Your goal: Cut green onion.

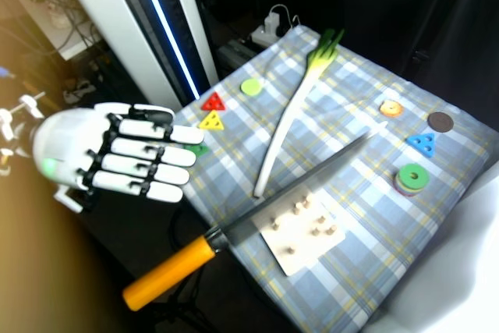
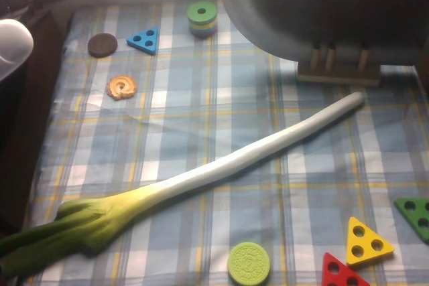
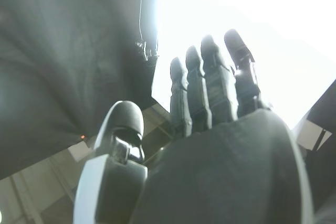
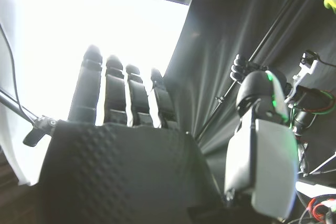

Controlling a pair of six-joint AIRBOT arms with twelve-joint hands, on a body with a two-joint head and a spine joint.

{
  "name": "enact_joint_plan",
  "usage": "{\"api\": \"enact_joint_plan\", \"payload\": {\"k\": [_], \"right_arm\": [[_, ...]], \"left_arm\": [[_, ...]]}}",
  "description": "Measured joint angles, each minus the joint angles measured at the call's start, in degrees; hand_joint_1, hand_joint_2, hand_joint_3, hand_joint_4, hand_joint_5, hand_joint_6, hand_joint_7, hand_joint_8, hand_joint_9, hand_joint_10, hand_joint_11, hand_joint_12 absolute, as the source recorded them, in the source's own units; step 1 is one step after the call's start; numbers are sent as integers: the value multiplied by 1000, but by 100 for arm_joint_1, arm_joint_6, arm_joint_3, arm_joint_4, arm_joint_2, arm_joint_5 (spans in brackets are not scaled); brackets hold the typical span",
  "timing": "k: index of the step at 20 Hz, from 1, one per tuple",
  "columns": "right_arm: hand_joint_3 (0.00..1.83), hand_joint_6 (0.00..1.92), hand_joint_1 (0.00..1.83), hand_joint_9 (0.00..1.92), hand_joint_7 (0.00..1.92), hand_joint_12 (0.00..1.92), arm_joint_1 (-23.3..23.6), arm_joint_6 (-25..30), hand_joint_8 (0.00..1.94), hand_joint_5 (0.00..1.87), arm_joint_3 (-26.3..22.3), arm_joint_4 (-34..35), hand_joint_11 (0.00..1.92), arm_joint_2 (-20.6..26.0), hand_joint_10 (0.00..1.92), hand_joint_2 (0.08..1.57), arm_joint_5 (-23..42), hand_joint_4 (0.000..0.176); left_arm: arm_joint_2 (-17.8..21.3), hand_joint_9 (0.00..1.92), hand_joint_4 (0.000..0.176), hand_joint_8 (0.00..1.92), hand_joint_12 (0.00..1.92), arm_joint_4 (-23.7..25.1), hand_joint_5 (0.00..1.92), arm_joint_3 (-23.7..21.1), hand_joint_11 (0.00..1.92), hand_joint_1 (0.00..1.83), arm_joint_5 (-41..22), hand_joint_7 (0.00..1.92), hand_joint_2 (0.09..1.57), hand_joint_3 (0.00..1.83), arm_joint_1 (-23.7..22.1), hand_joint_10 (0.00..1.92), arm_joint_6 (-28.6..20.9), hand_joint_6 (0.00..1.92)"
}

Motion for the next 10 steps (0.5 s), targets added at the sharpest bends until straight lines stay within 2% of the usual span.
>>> {"api": "enact_joint_plan", "payload": {"k": [1, 2, 3, 4, 5, 6, 7, 9, 10], "right_arm": [[8, 1, 758, 284, 300, 734, 7, 0, 1, 412, 2, 2, 0, 0, 5, 1149, -13, 96], [7, 0, 756, 280, 298, 723, 72, 0, 1, 410, 11, 7, 0, -2, 4, 1150, -24, 96], [2, 0, 719, 172, 211, 375, 144, -7, 3, 266, 50, -15, 0, -11, 0, 1139, -28, 120], [0, 2, 721, 59, 125, 74, 280, -96, 5, 154, 79, 13, 0, -33, 3, 1104, -33, 116], [0, 0, 800, 11, 24, 14, 459, -238, 0, 30, 146, 24, 0, -92, 0, 1004, -42, 164], [0, 0, 894, 1, 4, 2, 761, -380, 0, 5, 258, 66, 0, -192, 0, 896, -136, 174], [0, 0, 836, 0, 0, 0, 949, -387, 0, 0, 385, 63, 0, -264, 0, 815, -275, 176], [0, 0, 852, 0, 0, 0, 1451, -420, 0, 0, 758, 105, 0, -450, 0, 804, -894, 176], [0, 0, 925, 0, 0, 0, 1628, -426, 0, 0, 901, 151, 0, -509, 0, 818, -1217, 176]], "left_arm": [[0, 257, 68, 1, 650, 0, 467, 0, 0, 40, 0, 311, 1350, 4, 0, 9, -9, 5], [0, 255, 66, 0, 640, 0, 468, 0, 0, 48, 2, 309, 1351, 3, 0, 6, -9, 4], [0, 255, 65, 1, 654, 11, 459, 13, 0, 69, 11, 312, 1358, 3, 0, 5, -11, 2], [0, 255, 67, 0, 655, 13, 453, 22, 0, 76, 15, 308, 1361, 3, 0, 4, -11, 0], [0, 250, 69, 0, 628, -4, 445, 22, 0, 92, 24, 302, 1356, 1, 0, 1, -11, 0], [0, 248, 70, 0, 587, -11, 444, 22, 0, 82, 44, 300, 1358, 1, 0, 0, -11, 0], [0, 250, 83, 0, 580, -7, 443, 22, 0, 82, 72, 298, 1356, 0, 0, 1, -9, 0], [0, 229, 84, 0, 527, 2, 438, 22, 0, 115, 144, 283, 1353, 0, 2, 0, -9, 0], [0, 245, 78, 4, 543, -2, 447, 22, 0, 113, 144, 306, 1356, 0, 2, 4, -9, 1]]}}
